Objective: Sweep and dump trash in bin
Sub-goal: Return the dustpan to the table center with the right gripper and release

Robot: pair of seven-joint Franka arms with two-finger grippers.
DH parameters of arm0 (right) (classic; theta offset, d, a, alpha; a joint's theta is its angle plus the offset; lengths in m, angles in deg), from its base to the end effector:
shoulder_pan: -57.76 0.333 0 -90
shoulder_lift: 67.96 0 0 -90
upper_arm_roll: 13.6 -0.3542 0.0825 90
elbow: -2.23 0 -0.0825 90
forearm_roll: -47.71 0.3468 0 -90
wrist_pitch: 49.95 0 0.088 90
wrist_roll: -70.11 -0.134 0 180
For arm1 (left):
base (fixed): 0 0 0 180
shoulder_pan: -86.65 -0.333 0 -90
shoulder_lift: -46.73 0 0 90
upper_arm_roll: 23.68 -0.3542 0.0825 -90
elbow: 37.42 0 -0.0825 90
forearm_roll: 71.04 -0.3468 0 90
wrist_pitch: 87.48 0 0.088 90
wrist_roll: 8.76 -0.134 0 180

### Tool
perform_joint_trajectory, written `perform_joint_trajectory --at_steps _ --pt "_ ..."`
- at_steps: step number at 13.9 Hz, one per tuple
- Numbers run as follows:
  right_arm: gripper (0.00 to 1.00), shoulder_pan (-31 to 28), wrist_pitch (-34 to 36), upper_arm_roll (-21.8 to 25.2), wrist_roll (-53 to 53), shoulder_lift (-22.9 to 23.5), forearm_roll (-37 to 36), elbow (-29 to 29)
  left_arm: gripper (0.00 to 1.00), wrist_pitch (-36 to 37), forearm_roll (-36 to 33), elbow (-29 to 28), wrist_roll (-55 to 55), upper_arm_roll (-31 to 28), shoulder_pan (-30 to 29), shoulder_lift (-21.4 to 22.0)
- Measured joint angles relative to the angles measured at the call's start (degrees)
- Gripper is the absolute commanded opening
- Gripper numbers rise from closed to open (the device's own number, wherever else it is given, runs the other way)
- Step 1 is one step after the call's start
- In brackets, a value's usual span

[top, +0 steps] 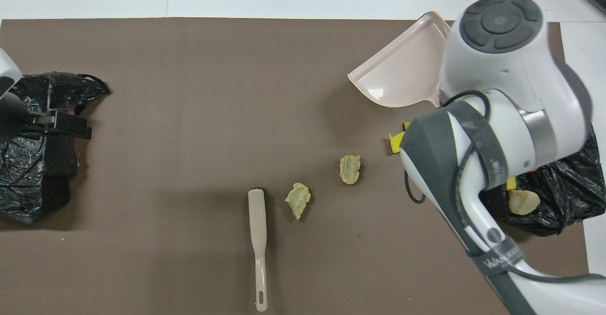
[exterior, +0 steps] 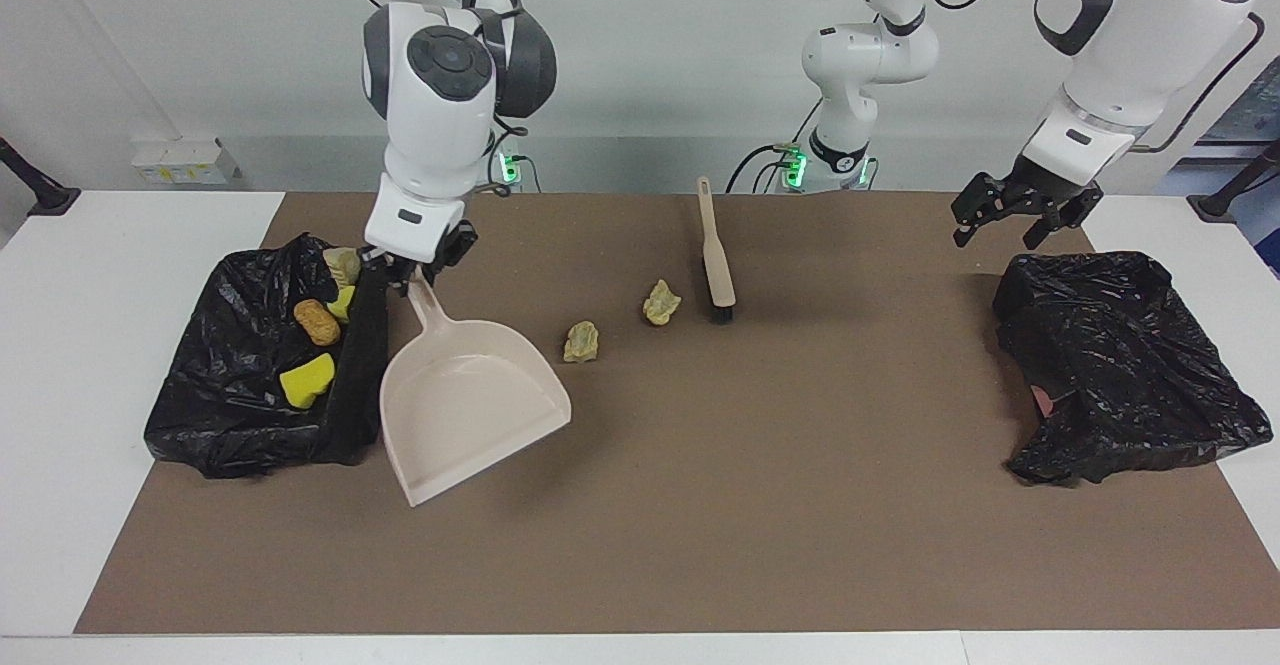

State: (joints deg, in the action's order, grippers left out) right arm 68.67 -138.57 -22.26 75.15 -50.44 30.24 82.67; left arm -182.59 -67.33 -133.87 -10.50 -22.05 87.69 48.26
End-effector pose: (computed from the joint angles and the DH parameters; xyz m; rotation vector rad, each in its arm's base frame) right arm 0.5884 0.1514 0.5392 2.7892 0.6286 -0.1798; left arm 0.5131 -0.0323 0.6083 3.0759 -0.1097 0.0043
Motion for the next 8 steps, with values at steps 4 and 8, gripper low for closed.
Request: perform_joint_trajectory --at_steps 4,8 --pt "0.00 5.68 -2.83 -0.06 -21.25 10.10 6.31 -11.23 1.00 0.63 -0.13 -0.22 -0.70 0.00 0.00 -0.03" --pt "0.00 11.36 -8.74 -0.12 -35.33 17.87 10.29 -16.86 1.00 0.73 -1.24 -1.38 -1.40 0.06 0.00 0.36"
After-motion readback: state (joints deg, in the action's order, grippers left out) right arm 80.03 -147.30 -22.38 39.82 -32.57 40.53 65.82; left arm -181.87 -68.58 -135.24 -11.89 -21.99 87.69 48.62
